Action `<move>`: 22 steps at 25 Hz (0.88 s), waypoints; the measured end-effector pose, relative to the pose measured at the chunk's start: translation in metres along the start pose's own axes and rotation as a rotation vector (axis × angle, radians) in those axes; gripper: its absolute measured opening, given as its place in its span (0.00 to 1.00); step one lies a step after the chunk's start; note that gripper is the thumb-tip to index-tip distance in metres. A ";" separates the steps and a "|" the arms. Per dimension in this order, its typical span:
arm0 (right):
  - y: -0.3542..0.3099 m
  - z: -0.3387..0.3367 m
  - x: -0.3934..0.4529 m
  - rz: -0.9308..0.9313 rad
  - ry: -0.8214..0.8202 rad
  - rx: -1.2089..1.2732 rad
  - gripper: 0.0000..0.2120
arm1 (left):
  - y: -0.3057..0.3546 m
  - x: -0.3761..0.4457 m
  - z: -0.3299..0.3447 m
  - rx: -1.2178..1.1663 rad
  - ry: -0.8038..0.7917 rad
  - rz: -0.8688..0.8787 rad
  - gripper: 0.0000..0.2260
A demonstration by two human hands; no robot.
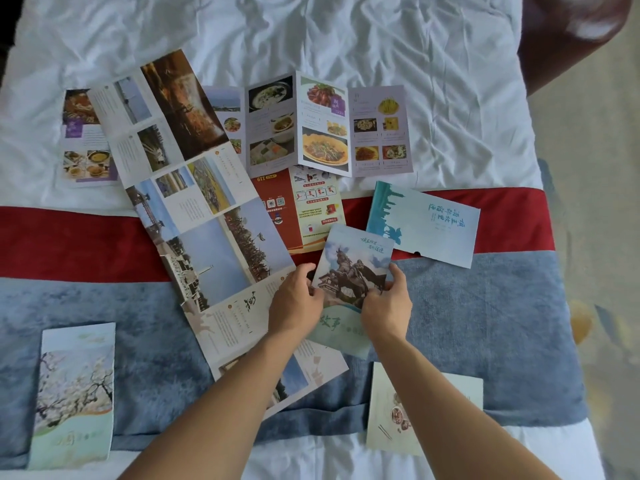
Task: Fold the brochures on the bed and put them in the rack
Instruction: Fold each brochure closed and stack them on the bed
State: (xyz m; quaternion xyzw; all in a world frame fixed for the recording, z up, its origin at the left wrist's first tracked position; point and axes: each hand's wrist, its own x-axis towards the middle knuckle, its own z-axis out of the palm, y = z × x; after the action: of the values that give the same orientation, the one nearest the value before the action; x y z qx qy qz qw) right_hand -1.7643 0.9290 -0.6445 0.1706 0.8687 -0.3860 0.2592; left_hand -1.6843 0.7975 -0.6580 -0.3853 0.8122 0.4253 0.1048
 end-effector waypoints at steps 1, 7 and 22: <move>-0.003 0.000 -0.003 -0.038 -0.014 -0.043 0.31 | 0.001 -0.003 -0.005 0.006 0.007 0.038 0.21; -0.024 0.025 -0.044 -0.302 -0.131 -0.374 0.35 | -0.030 -0.026 -0.051 0.356 0.054 0.241 0.36; -0.019 0.227 -0.233 -0.581 -0.401 -0.733 0.38 | -0.261 -0.123 -0.207 0.442 0.196 0.048 0.31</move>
State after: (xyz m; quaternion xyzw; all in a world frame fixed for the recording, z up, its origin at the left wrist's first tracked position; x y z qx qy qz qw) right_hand -1.5134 0.7216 -0.6268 -0.2577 0.8918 -0.1373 0.3455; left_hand -1.3808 0.6149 -0.6284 -0.3732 0.9007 0.2002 0.0971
